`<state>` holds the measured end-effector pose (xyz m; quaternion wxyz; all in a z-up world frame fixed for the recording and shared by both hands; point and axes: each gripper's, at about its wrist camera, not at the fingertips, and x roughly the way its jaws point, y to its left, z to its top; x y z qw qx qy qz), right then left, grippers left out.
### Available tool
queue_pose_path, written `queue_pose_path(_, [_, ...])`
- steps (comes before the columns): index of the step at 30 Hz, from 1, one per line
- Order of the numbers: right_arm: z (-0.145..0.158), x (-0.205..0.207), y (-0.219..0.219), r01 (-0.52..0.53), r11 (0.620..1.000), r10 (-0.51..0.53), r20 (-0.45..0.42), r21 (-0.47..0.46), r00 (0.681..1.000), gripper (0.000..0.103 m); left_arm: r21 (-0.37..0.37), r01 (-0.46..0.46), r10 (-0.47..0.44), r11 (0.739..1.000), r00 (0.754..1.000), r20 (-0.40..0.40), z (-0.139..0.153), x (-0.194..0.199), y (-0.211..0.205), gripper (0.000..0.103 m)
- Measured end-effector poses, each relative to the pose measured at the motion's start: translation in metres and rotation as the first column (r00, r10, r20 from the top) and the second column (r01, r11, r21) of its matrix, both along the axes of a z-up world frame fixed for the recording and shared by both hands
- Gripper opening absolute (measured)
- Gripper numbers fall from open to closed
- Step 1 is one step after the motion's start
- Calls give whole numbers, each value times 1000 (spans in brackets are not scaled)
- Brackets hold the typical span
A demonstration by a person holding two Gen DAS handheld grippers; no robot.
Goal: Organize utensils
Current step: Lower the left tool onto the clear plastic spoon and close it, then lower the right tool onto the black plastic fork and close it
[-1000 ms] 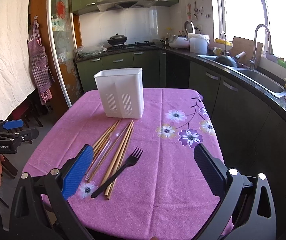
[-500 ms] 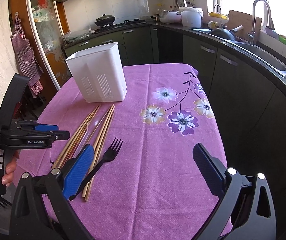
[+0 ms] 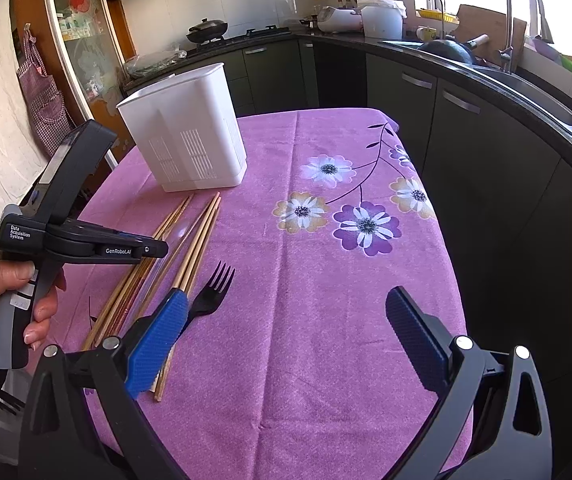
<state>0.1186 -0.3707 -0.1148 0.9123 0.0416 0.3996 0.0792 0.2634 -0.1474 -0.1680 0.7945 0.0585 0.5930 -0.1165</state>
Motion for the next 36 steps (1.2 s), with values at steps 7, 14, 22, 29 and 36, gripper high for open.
queue_pose_path(7, [-2, 1, -2, 2, 1000, -2, -2, 3, 1000, 98, 32, 17, -16, 999, 1000, -16, -11, 4, -10, 13])
queue_pose_path(14, [-4, 2, -2, 10, 1000, -10, -7, -8, 1000, 98, 66, 21, -22, 998, 1000, 11, -14, 9, -22, 10])
queue_pose_path(22, [-17, 17, -2, -11, 999, 16, -135, 41, 991, 98, 5, 21, -21, 1000, 998, 60, -4, 1, -17, 9])
queue_pose_path(29, [-23, 35, 6, 31, 991, 10, -304, 130, 953, 78, -59, 15, -3, 998, 980, 199, 34, -22, 0, 9])
queue_pose_path(36, [-38, 52, 43, 63, 968, 64, -485, 241, 872, 42, -86, 44, -16, 995, 952, 306, 63, -60, 17, 9])
